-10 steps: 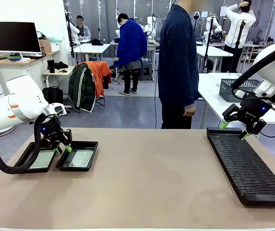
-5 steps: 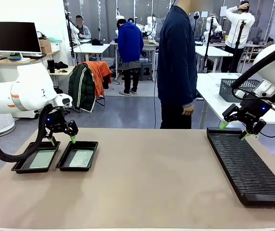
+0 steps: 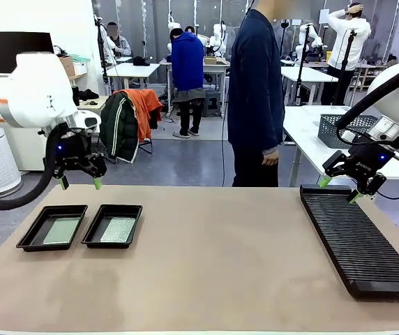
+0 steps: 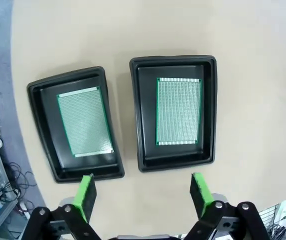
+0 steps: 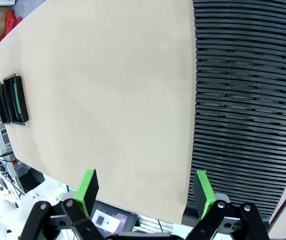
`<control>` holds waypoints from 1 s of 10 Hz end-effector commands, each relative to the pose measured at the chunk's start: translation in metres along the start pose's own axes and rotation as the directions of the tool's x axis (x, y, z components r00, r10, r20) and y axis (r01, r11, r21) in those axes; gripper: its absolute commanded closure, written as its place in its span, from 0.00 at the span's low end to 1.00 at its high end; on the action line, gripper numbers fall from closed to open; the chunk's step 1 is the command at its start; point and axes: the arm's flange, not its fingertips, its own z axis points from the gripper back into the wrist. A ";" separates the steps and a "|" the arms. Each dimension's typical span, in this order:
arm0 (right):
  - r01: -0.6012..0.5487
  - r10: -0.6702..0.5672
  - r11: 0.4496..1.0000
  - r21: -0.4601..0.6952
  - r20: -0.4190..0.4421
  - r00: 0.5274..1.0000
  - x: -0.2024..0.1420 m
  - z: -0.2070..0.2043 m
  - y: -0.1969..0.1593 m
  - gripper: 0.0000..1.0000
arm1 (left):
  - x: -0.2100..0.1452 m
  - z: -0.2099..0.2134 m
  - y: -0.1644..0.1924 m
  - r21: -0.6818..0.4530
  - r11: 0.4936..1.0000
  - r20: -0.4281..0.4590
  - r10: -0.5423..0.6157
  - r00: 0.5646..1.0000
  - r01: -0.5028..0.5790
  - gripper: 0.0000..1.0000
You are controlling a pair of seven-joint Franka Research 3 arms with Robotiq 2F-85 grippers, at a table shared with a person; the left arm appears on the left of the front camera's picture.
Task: Inspect and transfer BCBs to ESD trays.
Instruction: Pick up the ESD tray and place it on the left side of the table.
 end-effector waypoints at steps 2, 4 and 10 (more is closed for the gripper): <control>0.021 -0.020 1.000 -0.005 0.020 1.000 -0.002 -0.001 0.002 0.00 | 0.000 0.015 -0.006 0.054 0.998 -0.003 0.015 1.000 -0.015 0.00; 0.021 -0.020 1.000 -0.005 0.020 1.000 -0.002 -0.001 0.002 0.00 | -0.001 0.017 -0.003 0.018 1.000 0.008 -0.010 1.000 0.010 0.00; 0.021 -0.020 1.000 -0.005 0.020 1.000 -0.002 -0.001 0.002 0.00 | -0.001 0.017 -0.003 0.018 1.000 0.008 -0.010 1.000 0.010 0.00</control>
